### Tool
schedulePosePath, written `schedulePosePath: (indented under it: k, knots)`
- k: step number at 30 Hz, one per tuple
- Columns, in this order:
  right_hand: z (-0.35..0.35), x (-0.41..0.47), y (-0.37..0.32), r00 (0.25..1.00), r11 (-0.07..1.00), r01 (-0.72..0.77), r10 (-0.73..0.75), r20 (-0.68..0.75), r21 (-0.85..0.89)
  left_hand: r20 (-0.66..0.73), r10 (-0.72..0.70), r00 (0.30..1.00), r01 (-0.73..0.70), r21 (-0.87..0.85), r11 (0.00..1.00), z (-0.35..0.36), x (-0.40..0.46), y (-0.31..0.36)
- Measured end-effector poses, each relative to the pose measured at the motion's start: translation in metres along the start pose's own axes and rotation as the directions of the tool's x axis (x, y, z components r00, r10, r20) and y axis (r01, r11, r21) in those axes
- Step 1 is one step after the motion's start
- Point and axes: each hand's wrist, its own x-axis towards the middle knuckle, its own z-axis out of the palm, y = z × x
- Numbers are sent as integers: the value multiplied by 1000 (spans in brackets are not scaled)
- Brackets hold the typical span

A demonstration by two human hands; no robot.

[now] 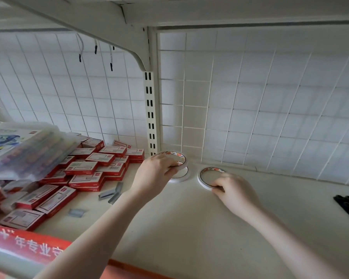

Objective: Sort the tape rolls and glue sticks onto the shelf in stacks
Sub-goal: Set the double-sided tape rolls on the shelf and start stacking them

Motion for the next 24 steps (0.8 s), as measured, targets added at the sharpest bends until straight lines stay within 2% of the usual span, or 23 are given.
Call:
schedulePosePath:
  k: [5, 12, 24]
  knots:
    - [5, -1, 4, 999, 998, 2, 0, -36, 56, 39, 6, 999, -7, 12, 1000, 10, 2, -3]
    - [-1, -1, 18, 982, 989, -30, 56, -180, 148, 57, 11, 998, -15, 60, 998, 20, 2, -8]
    - [-5, -3, 41, 979, 988, -94, 114, -166, 124, 89, -10, 996, 7, 28, 1000, 31, 0, -15]
